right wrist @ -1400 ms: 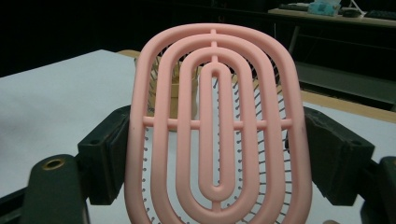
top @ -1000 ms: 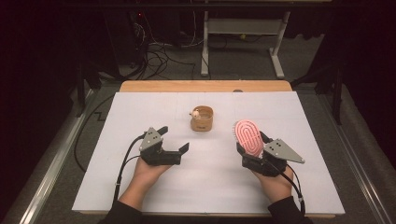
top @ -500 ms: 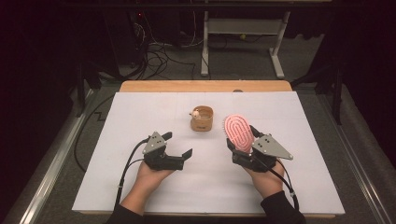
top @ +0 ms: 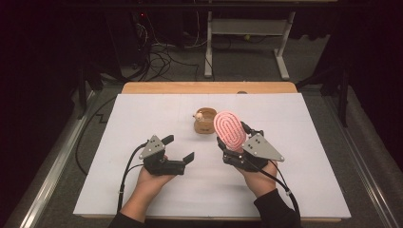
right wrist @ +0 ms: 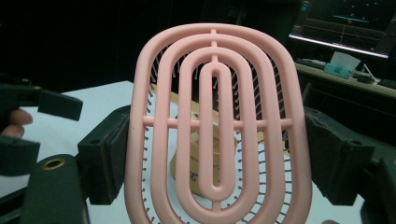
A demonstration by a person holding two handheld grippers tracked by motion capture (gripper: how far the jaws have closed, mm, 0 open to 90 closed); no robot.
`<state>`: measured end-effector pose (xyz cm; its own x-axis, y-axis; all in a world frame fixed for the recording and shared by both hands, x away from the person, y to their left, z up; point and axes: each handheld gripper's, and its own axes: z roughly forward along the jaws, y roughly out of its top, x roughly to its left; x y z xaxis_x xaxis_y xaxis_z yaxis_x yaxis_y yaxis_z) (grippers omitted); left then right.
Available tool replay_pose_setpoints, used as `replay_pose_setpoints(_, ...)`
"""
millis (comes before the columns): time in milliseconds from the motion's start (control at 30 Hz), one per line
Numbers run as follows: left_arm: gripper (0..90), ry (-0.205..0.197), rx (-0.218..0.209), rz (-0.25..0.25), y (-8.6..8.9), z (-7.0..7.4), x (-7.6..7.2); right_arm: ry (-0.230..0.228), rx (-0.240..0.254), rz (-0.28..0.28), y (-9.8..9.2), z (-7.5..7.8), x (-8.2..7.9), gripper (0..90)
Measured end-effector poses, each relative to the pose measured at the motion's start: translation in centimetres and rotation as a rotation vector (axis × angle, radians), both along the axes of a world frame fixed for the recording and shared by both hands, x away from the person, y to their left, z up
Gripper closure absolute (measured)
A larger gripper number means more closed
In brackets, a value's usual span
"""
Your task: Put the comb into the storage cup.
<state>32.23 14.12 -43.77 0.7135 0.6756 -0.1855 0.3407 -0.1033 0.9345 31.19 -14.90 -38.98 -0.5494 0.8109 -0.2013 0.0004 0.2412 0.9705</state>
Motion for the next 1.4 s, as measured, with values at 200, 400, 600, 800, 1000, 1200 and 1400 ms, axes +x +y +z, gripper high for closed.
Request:
replay_pose_setpoints(200, 0.0, -0.012, -0.024, -0.006, 0.2, 0.8, -0.7, 0.019, -0.042, 0.02, 0.4, -1.2, -0.6, 20.2)
replay_pose_setpoints(400, 0.0, -0.011, -0.047, -0.023, 0.2, 1.4, -1.1, 0.029, -0.041, 0.037, 0.6, -1.8, -0.9, 20.2)
replay_pose_setpoints(600, 0.0, -0.026, -0.07, -0.042, -0.1, 2.1, -1.6, 0.032, -0.054, 0.051, 1.2, -2.1, -1.2, 20.2)
replay_pose_setpoints(800, 0.0, -0.03, -0.084, -0.049, -0.2, 2.6, -1.9, 0.022, -0.059, 0.059, 1.7, -2.4, -1.5, 20.2)
replay_pose_setpoints(1000, 0.0, -0.022, -0.099, -0.062, -0.7, 3.2, -1.7, 0.005, -0.036, 0.069, 2.0, -2.0, -1.7, 20.2)
replay_pose_setpoints(1200, 0.0, -0.005, -0.106, -0.075, -1.1, 3.8, -1.5, -0.006, -0.051, 0.078, 2.5, -2.0, -2.0, 20.2)
replay_pose_setpoints(1400, 0.0, 0.017, -0.12, -0.104, -1.8, 4.3, -1.2, -0.007, -0.057, 0.095, 2.8, -2.1, -2.2, 20.1)
